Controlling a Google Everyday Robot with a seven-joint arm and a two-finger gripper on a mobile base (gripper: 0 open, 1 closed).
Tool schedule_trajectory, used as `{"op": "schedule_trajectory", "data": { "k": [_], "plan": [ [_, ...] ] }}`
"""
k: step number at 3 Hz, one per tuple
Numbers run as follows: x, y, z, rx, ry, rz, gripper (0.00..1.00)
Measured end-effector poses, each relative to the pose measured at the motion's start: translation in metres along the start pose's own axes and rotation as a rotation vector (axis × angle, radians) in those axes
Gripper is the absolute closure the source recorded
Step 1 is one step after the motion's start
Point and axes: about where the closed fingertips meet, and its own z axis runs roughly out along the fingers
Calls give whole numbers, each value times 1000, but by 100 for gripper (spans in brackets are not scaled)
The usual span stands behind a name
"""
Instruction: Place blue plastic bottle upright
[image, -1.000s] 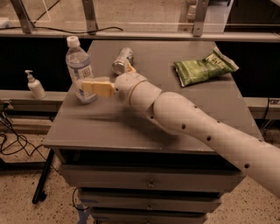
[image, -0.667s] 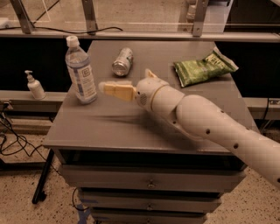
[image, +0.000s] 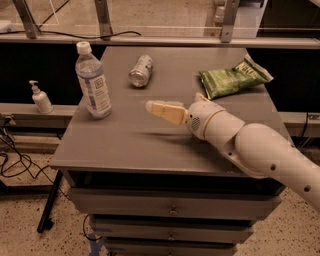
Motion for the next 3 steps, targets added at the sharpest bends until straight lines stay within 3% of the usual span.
{"op": "schedule_trajectory", "data": {
  "k": [2,3],
  "plan": [
    [-61,20,-1,-43,-5,-335,0],
    [-136,38,-24,-43,-96,-571,0]
  ]
}}
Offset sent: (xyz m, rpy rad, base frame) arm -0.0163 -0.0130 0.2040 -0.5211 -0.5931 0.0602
